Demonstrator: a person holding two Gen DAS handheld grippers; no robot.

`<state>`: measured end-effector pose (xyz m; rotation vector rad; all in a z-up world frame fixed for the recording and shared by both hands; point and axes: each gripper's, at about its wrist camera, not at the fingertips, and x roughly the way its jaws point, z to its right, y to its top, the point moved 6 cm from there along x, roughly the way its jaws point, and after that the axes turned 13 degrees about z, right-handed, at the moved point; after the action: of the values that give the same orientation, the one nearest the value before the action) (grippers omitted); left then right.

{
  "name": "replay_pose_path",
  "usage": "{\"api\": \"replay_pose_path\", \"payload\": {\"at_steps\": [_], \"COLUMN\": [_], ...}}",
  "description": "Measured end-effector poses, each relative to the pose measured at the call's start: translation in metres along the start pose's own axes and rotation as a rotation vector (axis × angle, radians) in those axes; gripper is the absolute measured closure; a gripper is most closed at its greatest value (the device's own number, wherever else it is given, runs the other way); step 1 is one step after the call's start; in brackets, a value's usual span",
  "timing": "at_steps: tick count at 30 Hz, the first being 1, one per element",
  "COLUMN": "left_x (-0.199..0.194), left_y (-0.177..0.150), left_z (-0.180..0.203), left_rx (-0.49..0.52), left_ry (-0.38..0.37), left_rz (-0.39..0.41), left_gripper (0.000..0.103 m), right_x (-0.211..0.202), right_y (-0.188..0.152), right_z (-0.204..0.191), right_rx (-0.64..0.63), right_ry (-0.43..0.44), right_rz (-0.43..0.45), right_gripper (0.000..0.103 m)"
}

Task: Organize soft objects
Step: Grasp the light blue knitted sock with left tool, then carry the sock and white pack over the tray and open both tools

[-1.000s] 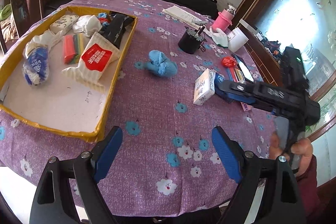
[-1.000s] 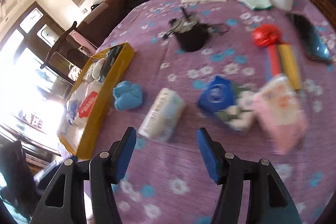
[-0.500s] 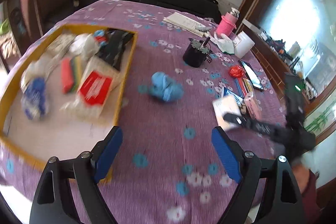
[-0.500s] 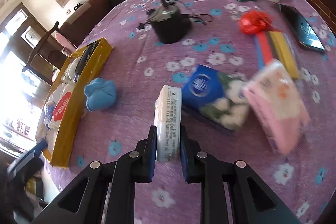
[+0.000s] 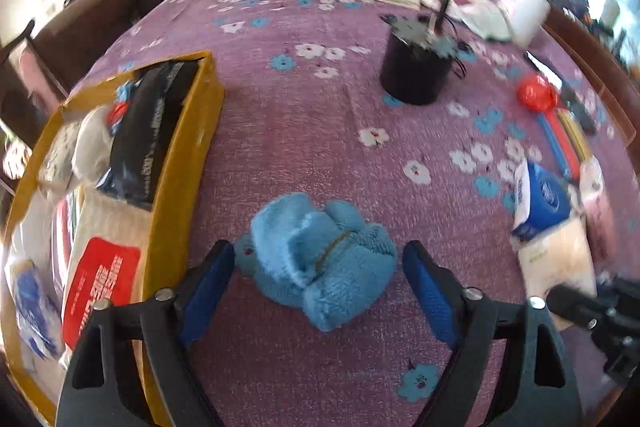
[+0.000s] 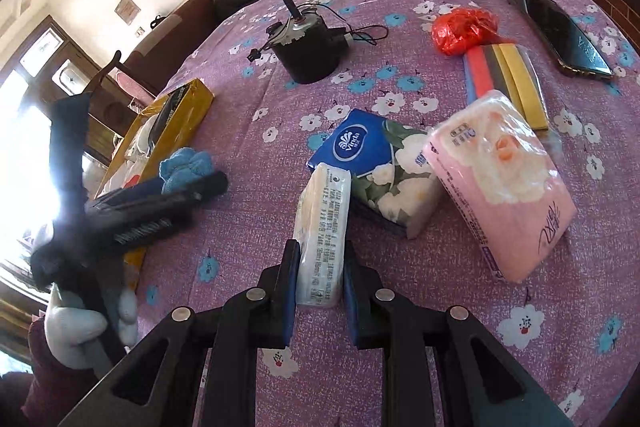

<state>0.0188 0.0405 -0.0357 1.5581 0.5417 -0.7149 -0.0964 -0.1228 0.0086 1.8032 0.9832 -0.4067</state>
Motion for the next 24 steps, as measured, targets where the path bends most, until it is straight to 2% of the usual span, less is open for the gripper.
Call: {"api": "replay_pose_path", "payload": {"at_steps": [1,3,5,10,14,16,20,24], "left_x": [-0.003,-0.010,-0.021,-0.065,-0.109,-0.123,-0.144,-0.137], "left_y": [0.000,0.000,0.002,0.008,0.003,0.000,-0.020,-0.047], "left_z": [-0.002,-0.005,-0.012,-0.024,-0.056,-0.082,-0.155,-0.216], "left_rx": [0.015,-0.044,-0.077,-0.144,-0.205,-0.240,-0.289,-0.359], "left_ry": [0.026,-0.051,-0.062,-0.127,-0.142,-0.114,0.035,0.150], "left_rz": [0.015,0.009,0.038,0.125,0.184,0.201,0.208,0.143], "left_gripper": [0.063,0.062,0.063,0.062,0.062,0.062,0.061,0.061], "right_x": [0.001,0.000,-0.002,-0.010,-0.021,-0.026,-0.030,-0.022], "right_y": [0.000,0.001,0.001,0.004,0.008,0.010,0.014,0.015], "right_z": [-0.002,-0.005,-0.011,-0.028,-0.043,-0.056,-0.091,-0.132], "right_rx": [-0.006,-0.026,-0.048,-0.078,-0.103,-0.126,-0.186,-0.237], "right_ry": [-0.003,-0.011,-0.013,-0.003,0.005,0.012,0.054,0.110], "right_rz": [0.000,0.007,0.014,0.037,0.056,0.065,0.070,0.054], "right_gripper": [0.082,0.083,0.087,0.087,0.087,0.087,0.087,0.087]}}
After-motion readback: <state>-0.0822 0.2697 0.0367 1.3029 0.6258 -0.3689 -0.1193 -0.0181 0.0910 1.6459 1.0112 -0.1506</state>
